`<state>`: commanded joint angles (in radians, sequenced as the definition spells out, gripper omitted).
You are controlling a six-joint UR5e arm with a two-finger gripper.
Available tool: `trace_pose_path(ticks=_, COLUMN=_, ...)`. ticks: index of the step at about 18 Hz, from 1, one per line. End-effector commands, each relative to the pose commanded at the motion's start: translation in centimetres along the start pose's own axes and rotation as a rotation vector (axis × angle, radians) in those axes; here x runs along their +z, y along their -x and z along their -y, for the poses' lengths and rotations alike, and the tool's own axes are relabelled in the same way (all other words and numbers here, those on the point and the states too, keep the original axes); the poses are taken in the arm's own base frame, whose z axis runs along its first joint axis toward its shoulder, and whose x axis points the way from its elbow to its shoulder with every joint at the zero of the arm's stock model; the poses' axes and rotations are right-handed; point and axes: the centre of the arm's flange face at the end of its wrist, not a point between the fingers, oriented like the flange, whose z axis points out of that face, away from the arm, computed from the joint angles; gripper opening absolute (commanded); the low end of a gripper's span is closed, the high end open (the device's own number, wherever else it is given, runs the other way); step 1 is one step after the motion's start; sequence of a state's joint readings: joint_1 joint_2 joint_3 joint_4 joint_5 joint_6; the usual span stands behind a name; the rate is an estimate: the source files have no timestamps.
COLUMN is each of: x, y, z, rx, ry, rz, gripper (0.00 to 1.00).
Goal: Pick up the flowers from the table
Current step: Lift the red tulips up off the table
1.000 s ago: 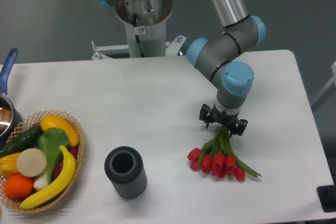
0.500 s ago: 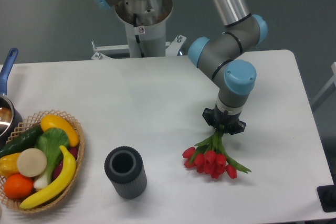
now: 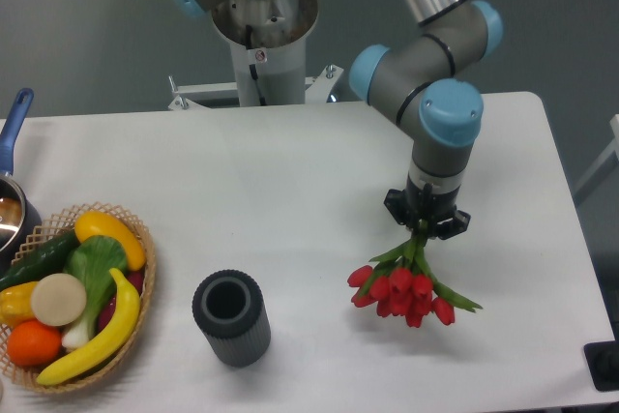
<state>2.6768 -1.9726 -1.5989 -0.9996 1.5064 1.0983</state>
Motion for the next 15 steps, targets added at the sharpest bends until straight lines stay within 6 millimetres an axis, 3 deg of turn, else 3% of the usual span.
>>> trace_pose_path(ticks=5, x=-2.9, y=2.7, z=1.5, rx=0.070, ry=0.032, rz=-0.061, gripper=0.03)
trace_pose_path(ticks=11, x=-4.8, y=4.1, z=1.2, rx=0.106, ry=0.061, rz=-0.063, gripper=0.03)
trace_pose_path(ticks=15, x=-5.4, y=4.0, z=0.8, rx=0.140, ry=0.077, rz=-0.094, gripper=0.03)
